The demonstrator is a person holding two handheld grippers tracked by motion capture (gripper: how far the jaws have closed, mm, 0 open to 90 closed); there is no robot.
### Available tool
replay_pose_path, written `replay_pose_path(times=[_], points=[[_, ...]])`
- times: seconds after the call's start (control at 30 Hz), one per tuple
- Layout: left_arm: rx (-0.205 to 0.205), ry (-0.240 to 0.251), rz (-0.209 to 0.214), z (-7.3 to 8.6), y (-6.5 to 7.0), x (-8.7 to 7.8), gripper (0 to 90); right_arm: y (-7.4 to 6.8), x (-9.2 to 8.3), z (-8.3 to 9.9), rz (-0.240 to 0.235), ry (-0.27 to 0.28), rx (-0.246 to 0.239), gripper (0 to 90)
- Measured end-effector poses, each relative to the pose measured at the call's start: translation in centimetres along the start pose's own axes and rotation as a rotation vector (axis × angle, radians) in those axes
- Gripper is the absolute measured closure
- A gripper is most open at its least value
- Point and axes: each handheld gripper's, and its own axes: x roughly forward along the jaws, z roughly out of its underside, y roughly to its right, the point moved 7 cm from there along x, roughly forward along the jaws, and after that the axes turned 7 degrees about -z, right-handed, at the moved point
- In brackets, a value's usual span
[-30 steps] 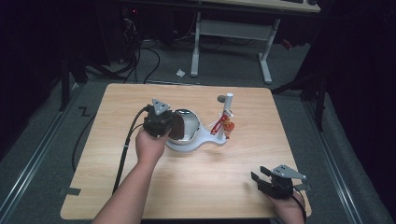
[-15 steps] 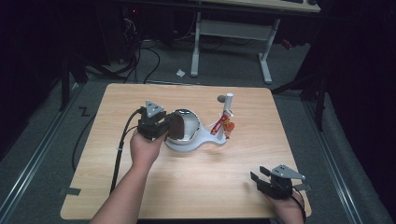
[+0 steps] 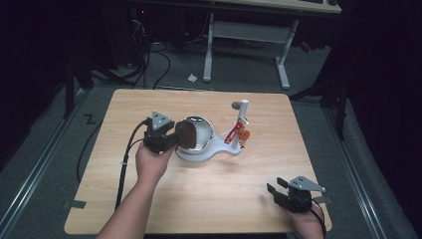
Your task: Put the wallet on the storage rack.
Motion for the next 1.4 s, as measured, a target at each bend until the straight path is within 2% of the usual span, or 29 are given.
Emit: replay_pose_path(times=[0.3,0.53,0.63,0.67,0.7,0.73,0.8,0.83,0.9,0.93,1.0,1.07,1.13,1.17,1.2,1.23,1.4], points=[[0.011,0.016,0.005,0.5,-0.5,-1.5,47.6,0.0,0.4,0.2,0.003,-0.012,0.008,50.8],[-0.005,0.019,0.032,2.3,-1.7,-2.4,36.1,0.1,0.9,0.1,0.011,-0.022,0.004,50.9],[-0.010,0.028,0.035,4.1,-2.7,-3.2,34.1,0.2,1.4,0.2,0.009,-0.039,0.004,50.8],[-0.010,0.028,0.035,4.1,-2.7,-3.2,33.6,0.2,1.4,0.4,0.008,-0.044,0.014,50.8],[-0.008,0.028,0.027,5.4,-3.3,-3.6,33.2,0.3,1.4,0.5,0.005,-0.046,0.017,50.8],[-0.008,0.028,0.027,5.4,-3.3,-3.6,33.0,0.3,1.4,0.5,0.005,-0.046,0.017,50.8],[-0.020,0.006,0.033,7.1,-4.0,-4.0,32.6,0.3,1.3,0.8,0.002,-0.055,0.026,50.8],[-0.031,-0.024,0.040,8.8,-4.5,-4.1,32.8,0.4,1.1,0.8,0.004,-0.051,0.022,50.9],[-0.030,-0.085,0.047,10.8,-4.9,-4.1,33.5,0.4,0.8,0.7,0.012,-0.040,0.023,51.5],[-0.030,-0.085,0.047,10.8,-4.9,-4.1,33.5,0.4,0.8,0.7,0.012,-0.040,0.023,51.5],[-0.010,-0.145,0.049,13.2,-5.2,-4.5,33.9,0.6,0.7,0.6,0.021,-0.030,0.033,51.9],[0.006,-0.148,0.047,14.5,-5.4,-5.2,34.5,0.7,0.7,0.7,0.024,-0.030,0.041,52.0],[0.051,-0.141,0.025,15.7,-5.8,-6.2,35.0,0.7,0.6,0.6,0.029,-0.028,0.050,51.9],[0.058,-0.137,0.021,16.4,-6.0,-6.7,35.1,0.7,0.6,0.6,0.032,-0.027,0.046,51.8],[0.058,-0.137,0.021,16.4,-6.0,-6.7,36.4,0.6,0.5,0.7,0.033,-0.029,0.039,51.7],[0.050,-0.165,0.062,17.4,-6.3,-7.3,38.0,0.6,0.5,0.7,0.037,-0.030,0.025,51.6],[0.011,-0.178,0.076,17.6,-6.9,-7.3,37.3,0.6,0.4,0.6,0.060,-0.026,0.038,50.9]])
